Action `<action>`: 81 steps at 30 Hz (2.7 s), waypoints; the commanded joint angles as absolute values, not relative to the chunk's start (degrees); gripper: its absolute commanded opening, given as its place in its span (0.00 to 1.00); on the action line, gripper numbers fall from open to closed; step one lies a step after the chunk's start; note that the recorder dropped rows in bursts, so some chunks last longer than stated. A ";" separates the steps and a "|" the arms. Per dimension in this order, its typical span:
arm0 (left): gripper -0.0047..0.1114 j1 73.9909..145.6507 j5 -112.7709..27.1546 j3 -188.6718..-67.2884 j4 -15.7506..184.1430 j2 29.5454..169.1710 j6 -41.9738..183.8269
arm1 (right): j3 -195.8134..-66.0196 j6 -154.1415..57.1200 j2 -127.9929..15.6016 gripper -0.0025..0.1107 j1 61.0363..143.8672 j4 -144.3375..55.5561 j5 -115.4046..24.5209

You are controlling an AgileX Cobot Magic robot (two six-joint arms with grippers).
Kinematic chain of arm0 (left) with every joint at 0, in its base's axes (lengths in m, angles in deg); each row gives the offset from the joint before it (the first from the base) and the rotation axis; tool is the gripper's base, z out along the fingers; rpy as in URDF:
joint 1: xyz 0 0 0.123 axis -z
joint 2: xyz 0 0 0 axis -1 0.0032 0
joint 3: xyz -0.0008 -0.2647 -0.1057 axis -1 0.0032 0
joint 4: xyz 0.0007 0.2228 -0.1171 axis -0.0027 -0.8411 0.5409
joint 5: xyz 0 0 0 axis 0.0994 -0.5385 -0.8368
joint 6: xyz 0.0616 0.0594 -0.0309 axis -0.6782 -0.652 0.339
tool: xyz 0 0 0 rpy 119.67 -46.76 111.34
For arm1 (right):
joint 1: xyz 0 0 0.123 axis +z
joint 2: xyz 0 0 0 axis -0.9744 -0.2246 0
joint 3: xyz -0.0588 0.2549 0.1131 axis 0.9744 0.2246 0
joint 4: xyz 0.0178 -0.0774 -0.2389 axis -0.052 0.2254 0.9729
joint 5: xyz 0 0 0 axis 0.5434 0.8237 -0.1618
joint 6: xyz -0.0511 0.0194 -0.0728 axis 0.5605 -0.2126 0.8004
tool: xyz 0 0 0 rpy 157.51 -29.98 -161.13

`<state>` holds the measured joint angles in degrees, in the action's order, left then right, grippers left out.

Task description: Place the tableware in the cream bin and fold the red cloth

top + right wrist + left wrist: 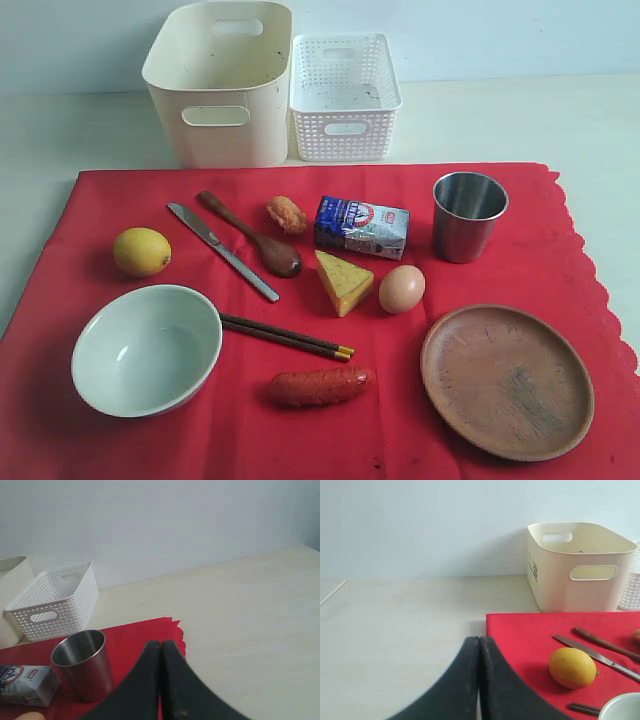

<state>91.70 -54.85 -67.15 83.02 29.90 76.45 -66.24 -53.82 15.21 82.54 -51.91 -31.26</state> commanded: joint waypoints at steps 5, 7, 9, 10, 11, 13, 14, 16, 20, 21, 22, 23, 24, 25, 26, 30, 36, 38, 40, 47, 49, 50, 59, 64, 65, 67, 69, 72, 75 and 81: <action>0.04 91.55 -54.78 -67.29 82.94 29.55 76.66 | -66.02 -53.74 15.60 0.02 82.19 -51.74 -31.37; 0.04 91.55 -54.78 -67.29 82.94 29.55 76.66 | -66.02 -53.74 15.60 0.02 82.19 -51.74 -31.37; 0.04 91.55 -54.78 -67.29 82.94 29.55 76.66 | -66.02 -53.74 15.60 0.02 82.19 -51.74 -31.37; 0.04 91.55 -54.78 -67.29 82.94 29.55 76.66 | -66.02 -53.74 15.60 0.02 82.19 -51.74 -31.37; 0.04 91.55 -54.78 -67.29 82.94 29.55 76.66 | -66.02 -53.74 15.60 0.02 82.19 -51.74 -31.37; 0.04 91.55 -54.78 -67.29 82.94 29.55 76.66 | -66.02 -53.30 15.60 0.02 82.19 -51.74 -31.86; 0.04 91.55 -54.78 -67.29 82.94 29.55 76.66 | -66.02 -53.30 15.60 0.02 82.19 -51.74 -31.86; 0.04 91.55 -54.78 -67.29 82.94 29.55 76.66 | -66.02 -53.30 15.60 0.02 82.19 -51.74 -32.29; 0.04 91.55 -54.78 -67.29 82.94 29.55 76.66 | -66.02 -53.30 15.60 0.02 82.19 -52.77 -35.36; 0.04 91.55 -54.78 -67.29 82.94 29.55 76.66 | -66.02 -53.30 15.60 0.02 82.19 -52.98 -36.51; 0.04 91.55 -54.78 -67.29 82.94 29.55 76.66 | -66.02 -53.30 15.60 0.02 82.19 -53.46 -37.53; 0.04 91.55 -54.78 -67.29 82.94 29.55 76.66 | -66.02 -53.81 15.60 0.02 82.19 -53.46 -38.51; 0.04 91.55 -54.78 -67.29 82.94 29.55 76.66 | -66.02 -53.96 15.60 0.02 82.19 -53.46 -39.34; 0.04 91.55 -54.78 -67.29 82.94 29.55 76.66 | -66.02 -54.25 15.60 0.02 82.19 -53.46 -40.72; 0.04 91.55 -54.78 -67.29 82.94 29.55 76.66 | -66.02 -54.41 15.60 0.02 82.19 -53.46 -42.59; 0.04 91.55 -54.78 -67.29 82.94 29.55 76.66 | -66.02 -56.30 15.60 0.02 82.29 -56.51 -50.32; 0.04 91.55 -54.78 -67.29 82.94 29.55 76.66 | -66.02 -56.45 15.60 0.02 82.29 -56.14 -58.86; 0.04 91.55 -54.78 -67.29 82.94 29.55 76.66 | -66.67 -56.26 15.60 0.02 82.29 -56.14 -58.23; 0.04 91.55 -54.78 -67.29 82.94 29.55 76.66 | -68.23 -56.14 15.60 0.02 82.29 -55.86 -56.90; 0.04 91.55 -54.78 -67.29 82.94 29.55 76.66 | -78.40 -55.69 -4.01 0.02 82.29 -55.23 -55.17; 0.04 91.55 -54.78 -67.29 82.94 29.55 76.66 | -82.59 -55.80 -14.46 0.02 82.29 -53.13 -52.11; 0.04 91.55 -54.78 -67.29 82.94 29.55 76.66 | -85.25 -55.67 -20.88 0.02 82.29 -52.06 -49.63; 0.04 91.55 -54.78 -67.29 82.94 29.55 76.66 | -99.74 -51.31 -53.13 0.02 90.54 -51.25 -38.09; 0.04 91.55 -54.78 -67.29 82.94 29.55 76.66 | -105.85 -46.69 -62.35 0.02 99.42 -51.25 -37.19; 0.04 91.55 -54.78 -67.29 82.94 29.55 76.66 | -107.70 -45.89 -64.21 0.02 100.91 -51.25 -35.70; 0.04 91.55 -54.78 -67.29 82.94 29.55 76.66 | -111.40 -44.72 -67.45 0.02 103.31 -51.25 -32.33; 0.04 91.55 -54.78 -67.29 82.94 29.55 76.66 | -115.24 -42.75 -70.45 0.02 104.87 -51.25 -28.95; 0.04 91.55 -54.78 -67.29 82.94 29.55 76.66 | -121.36 -39.74 -74.79 0.02 106.74 -51.25 -24.09; 0.04 91.55 -54.78 -67.29 82.94 29.55 76.66 | -126.59 -37.90 -78.56 0.02 108.32 -51.25 -20.66; 0.04 91.55 -54.78 -67.29 82.94 29.55 76.66 | -133.26 -35.07 -85.16 0.02 112.47 -51.36 -19.96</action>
